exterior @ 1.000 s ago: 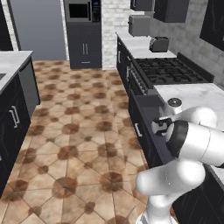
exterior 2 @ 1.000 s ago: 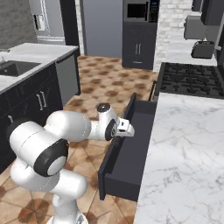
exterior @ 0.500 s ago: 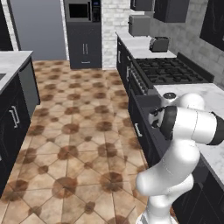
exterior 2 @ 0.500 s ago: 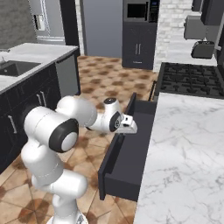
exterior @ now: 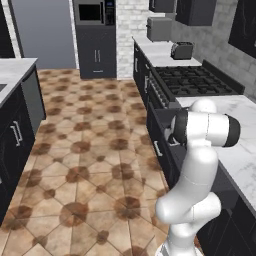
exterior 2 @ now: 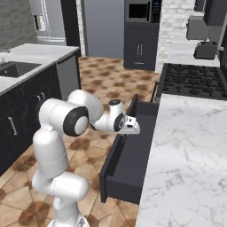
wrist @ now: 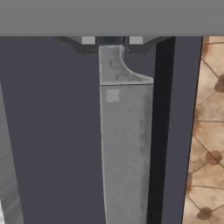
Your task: Pick up the metallic utensils from the counter and place them in the open drawer. Make sure not to pick up any wooden utensils.
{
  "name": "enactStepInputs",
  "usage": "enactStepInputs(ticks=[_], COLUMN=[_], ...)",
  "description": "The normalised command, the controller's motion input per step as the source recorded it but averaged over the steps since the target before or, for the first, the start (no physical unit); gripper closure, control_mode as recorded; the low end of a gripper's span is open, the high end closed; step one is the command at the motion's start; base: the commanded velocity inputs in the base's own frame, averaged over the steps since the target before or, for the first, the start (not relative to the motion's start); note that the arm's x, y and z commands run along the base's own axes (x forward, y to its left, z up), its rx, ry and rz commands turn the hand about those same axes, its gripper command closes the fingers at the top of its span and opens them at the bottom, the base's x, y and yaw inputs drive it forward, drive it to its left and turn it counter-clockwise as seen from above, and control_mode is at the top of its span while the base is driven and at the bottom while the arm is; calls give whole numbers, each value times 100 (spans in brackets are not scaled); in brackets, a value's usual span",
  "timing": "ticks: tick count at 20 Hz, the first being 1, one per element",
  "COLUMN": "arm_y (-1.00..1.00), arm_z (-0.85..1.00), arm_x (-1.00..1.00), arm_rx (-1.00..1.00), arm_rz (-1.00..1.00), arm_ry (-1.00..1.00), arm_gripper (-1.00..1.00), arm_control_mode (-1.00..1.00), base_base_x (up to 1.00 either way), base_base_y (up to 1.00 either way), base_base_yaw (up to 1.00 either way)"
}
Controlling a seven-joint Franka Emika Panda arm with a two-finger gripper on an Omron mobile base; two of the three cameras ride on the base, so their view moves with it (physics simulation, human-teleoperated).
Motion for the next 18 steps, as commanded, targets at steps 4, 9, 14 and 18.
enactStepInputs(ticks=[4, 9, 14, 18], arm_y=[0, 0, 0, 0], arm_z=[-22, -16, -39, -33], arm_x=[27, 17, 16, 22], arm_rx=[0, 1, 0, 1], arm_rz=[0, 0, 0, 0], arm_ry=[0, 0, 0, 0], arm_gripper=[100, 100, 100, 100], arm_control_mode=[-100, -100, -100, -100], base_base_x=[0, 0, 0, 0], base_base_y=[0, 0, 0, 0], base_base_yaw=[0, 0, 0, 0])
